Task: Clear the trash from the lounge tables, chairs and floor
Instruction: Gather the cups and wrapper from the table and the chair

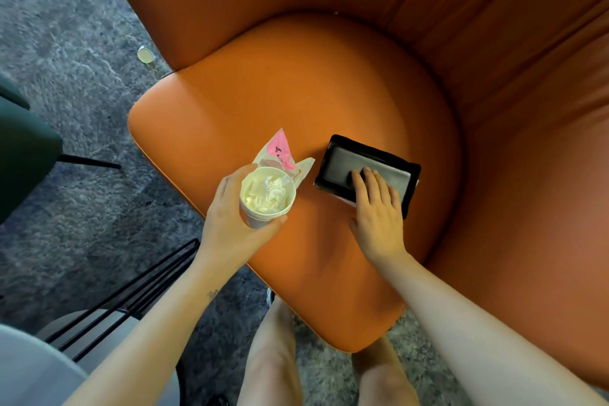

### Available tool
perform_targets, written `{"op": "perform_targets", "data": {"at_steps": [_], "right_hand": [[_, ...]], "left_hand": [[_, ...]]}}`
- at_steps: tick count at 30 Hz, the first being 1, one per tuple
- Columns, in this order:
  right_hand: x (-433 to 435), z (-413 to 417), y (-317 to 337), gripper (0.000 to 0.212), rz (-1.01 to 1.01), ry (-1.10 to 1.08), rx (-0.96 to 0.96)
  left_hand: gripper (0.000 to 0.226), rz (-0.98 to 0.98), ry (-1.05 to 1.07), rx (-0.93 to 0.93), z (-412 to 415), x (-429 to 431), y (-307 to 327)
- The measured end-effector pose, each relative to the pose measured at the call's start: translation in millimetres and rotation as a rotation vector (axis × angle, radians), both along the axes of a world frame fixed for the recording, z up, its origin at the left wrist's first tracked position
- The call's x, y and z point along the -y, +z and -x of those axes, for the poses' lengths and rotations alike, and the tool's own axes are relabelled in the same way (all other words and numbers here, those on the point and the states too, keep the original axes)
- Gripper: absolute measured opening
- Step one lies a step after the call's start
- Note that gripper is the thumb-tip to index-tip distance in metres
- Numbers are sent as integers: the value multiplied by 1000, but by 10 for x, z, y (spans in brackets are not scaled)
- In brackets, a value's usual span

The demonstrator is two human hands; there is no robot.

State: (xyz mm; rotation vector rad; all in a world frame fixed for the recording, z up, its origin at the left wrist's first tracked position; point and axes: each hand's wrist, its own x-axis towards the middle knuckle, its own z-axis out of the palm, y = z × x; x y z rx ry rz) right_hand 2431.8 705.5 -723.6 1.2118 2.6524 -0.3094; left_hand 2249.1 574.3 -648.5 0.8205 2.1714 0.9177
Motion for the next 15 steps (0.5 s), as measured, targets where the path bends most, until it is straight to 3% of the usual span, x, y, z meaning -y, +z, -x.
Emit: {"op": "perform_targets", "data": {"at_steps": [7,15], "right_hand": [[-130,79,-155,98,-37,60,170],[-370,161,-158,95,-13,65,172]], "left_hand": [[79,0,-3,-1,-11,34,-49],[79,3,-29,-4,7,-15,-67]]}}
